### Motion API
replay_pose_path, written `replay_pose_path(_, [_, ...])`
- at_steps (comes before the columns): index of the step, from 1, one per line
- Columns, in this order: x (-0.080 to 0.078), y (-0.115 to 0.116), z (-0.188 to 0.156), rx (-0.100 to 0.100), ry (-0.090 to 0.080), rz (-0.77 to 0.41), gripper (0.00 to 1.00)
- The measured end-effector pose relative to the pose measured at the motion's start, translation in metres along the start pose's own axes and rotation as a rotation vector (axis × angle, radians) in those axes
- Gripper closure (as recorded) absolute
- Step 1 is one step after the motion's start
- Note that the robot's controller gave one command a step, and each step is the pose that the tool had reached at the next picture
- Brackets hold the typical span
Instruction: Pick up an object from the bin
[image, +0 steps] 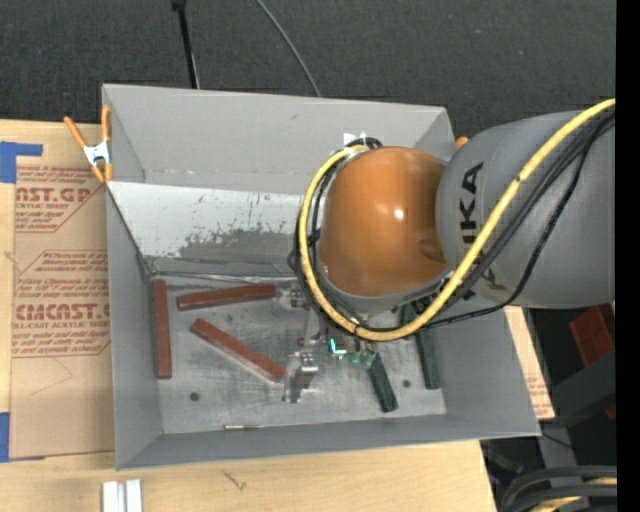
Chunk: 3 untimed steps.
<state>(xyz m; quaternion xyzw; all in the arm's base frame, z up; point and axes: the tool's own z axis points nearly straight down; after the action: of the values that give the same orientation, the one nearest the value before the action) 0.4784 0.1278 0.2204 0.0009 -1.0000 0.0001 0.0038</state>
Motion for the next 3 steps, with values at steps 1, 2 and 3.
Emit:
replay_pose_path(1, [-0.002, -0.001, -0.004, -0.001, -0.008, 0.001, 0.00])
replay_pose_path(2, [-0.032, 0.013, 0.084, -0.003, -0.013, 0.096, 0.00])
replay_pose_path(3, [-0.051, 0.012, 0.085, 0.000, -0.007, 0.065, 0.00])
